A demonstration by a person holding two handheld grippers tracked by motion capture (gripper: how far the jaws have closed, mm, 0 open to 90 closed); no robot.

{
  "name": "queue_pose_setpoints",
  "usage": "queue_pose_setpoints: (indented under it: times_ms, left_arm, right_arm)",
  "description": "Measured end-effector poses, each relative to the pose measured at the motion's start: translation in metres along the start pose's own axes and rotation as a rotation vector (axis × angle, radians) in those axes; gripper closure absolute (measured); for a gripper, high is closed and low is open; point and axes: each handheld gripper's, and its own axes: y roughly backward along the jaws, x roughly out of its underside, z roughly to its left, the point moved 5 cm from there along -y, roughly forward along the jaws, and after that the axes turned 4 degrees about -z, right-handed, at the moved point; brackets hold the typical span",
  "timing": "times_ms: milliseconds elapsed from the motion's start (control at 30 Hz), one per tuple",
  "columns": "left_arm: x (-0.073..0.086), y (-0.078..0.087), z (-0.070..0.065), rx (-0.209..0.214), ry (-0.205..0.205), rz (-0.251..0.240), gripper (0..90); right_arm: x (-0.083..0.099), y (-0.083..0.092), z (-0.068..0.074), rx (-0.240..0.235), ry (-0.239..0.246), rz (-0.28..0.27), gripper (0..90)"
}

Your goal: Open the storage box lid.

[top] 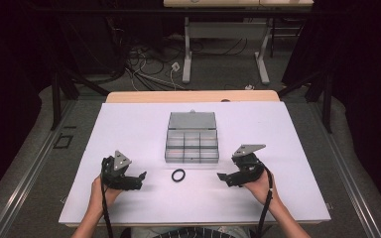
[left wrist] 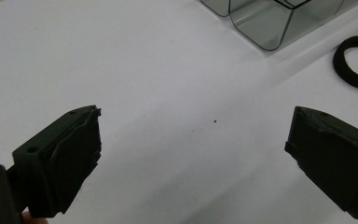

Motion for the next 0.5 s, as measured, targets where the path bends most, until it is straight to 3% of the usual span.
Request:
queue_pose_setpoints:
  times_ms: [267,500]
  left_arm:
    - [0.003,0.002,0.002,-0.008,0.008,0.000,3.0]
    - [0.004,0.002,0.005,-0.012,-0.014,0.008,3.0]
  right_arm:
    - [-0.001,-0.003,0.007,-0.026,0.018,0.012,11.4]
    - [-0.001,-0.008,0.015,-0.056,0.044,0.023,6.2]
